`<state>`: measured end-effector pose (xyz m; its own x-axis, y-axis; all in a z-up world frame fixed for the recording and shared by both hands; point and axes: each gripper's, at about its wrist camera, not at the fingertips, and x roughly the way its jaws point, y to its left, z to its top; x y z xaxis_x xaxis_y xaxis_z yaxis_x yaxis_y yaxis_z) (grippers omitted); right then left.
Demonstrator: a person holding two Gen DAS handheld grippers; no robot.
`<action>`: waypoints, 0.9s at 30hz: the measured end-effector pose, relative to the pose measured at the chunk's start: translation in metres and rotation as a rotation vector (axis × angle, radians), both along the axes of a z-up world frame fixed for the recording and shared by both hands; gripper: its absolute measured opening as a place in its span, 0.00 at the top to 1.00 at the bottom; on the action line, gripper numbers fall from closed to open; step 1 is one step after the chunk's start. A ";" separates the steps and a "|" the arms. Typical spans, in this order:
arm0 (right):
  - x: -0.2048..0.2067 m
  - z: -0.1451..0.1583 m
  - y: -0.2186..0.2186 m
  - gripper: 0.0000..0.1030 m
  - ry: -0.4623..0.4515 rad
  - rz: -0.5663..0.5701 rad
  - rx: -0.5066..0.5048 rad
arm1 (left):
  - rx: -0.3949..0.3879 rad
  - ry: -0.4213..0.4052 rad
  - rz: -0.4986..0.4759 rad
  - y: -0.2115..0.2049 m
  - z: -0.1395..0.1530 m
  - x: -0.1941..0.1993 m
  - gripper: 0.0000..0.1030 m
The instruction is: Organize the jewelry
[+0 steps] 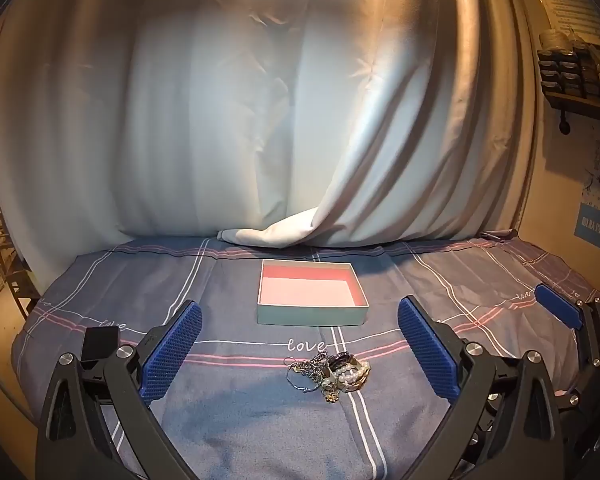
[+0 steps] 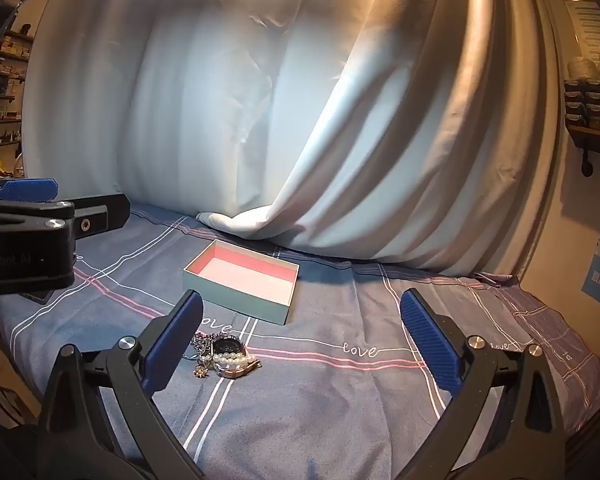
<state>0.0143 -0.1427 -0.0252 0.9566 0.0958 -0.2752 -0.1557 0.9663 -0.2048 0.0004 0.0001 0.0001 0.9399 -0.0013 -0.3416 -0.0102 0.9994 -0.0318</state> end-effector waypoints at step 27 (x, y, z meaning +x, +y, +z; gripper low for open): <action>0.000 -0.001 -0.002 0.05 0.017 0.008 0.015 | -0.012 0.032 0.010 0.004 -0.019 0.002 0.06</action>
